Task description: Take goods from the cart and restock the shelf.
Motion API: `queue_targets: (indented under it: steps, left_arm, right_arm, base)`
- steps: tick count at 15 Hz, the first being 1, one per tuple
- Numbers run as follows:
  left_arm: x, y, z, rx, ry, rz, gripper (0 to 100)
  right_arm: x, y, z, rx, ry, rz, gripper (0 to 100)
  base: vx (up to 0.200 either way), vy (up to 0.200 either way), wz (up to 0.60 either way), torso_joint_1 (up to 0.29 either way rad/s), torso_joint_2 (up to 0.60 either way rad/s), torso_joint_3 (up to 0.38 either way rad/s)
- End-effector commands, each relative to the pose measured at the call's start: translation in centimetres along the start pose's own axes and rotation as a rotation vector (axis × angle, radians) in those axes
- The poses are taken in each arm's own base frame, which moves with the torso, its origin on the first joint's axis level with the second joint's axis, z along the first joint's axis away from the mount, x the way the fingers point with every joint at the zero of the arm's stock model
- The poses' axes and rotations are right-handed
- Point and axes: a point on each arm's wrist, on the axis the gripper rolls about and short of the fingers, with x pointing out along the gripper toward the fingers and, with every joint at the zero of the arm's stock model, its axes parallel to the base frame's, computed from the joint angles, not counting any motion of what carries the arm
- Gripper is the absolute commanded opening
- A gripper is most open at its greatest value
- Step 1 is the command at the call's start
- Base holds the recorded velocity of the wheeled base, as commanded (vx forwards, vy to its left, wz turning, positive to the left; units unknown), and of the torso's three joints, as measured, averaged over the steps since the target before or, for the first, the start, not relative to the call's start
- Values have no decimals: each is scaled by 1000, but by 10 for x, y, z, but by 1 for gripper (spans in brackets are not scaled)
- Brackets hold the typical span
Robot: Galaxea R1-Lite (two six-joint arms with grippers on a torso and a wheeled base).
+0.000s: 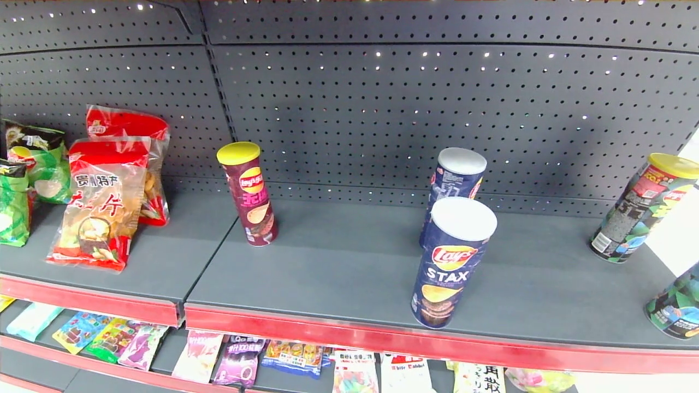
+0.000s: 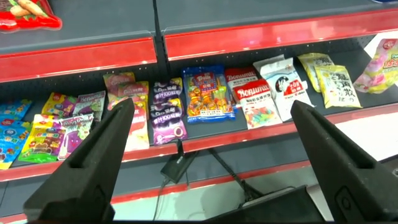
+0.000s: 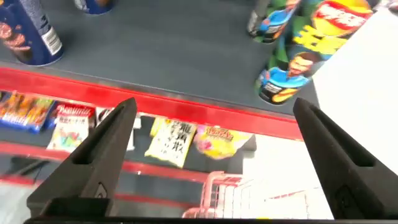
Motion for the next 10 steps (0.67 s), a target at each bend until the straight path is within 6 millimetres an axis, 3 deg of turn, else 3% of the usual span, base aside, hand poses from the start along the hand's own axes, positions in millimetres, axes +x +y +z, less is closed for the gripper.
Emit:
queue_targets:
  steps: [1,10]
  left_arm:
    - [-2,0,-2,-3,-21,6,100]
    - [-5,1,-3,-6,-56,42,100]
  right_arm:
    - [-12,0,-8,8,-79,-33,100]
    - [-8,6,-51,22,-93,-138,100]
  base:
    - [0,0,0,0,0,0]
    - [0,0,0,0,0,0]
